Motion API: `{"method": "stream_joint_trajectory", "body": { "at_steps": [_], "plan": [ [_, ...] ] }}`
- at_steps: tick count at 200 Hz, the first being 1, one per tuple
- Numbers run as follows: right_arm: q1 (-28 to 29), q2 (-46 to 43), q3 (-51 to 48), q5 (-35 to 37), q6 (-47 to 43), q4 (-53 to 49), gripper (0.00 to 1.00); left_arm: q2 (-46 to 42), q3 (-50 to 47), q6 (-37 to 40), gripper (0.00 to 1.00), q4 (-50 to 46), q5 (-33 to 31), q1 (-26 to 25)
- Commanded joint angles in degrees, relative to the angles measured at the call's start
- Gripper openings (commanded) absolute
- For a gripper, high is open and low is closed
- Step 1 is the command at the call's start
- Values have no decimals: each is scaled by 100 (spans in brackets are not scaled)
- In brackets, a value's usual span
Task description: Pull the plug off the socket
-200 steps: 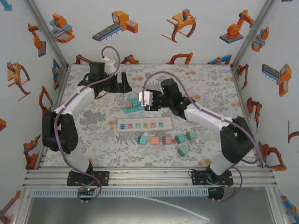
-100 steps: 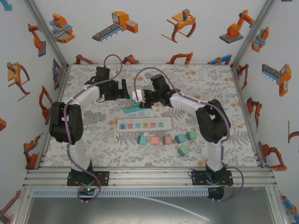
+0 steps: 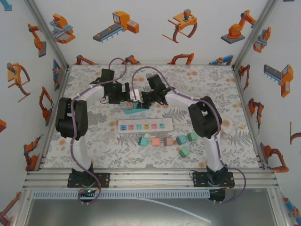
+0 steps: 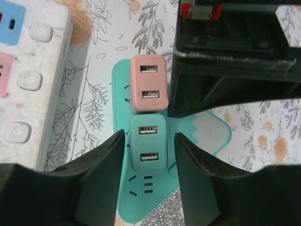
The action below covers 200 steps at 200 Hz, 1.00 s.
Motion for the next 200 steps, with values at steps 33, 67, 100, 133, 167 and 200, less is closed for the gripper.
{"method": "stream_joint_trajectory", "body": {
  "at_steps": [33, 67, 100, 133, 167, 200],
  "plan": [
    [-25, 203, 497, -383, -136, -458, 36, 314, 242, -239, 77, -241, 84, -121],
    [-26, 225, 695, -437, -183, -648, 29, 488, 323, -209, 77, -367, 39, -201],
    [-26, 199, 837, -390, -201, -761, 25, 667, 477, -149, 77, -637, -281, -244],
    [-26, 166, 883, -387, -159, -760, 24, 914, 666, -79, 78, -971, -532, -309],
    [-35, 122, 859, -305, -139, -672, 24, 1110, 739, 187, 72, -1178, -717, -441],
    [-74, 17, 823, -413, 17, -498, 24, 1301, 807, 454, 68, -1392, -992, -549]
  ]
}}
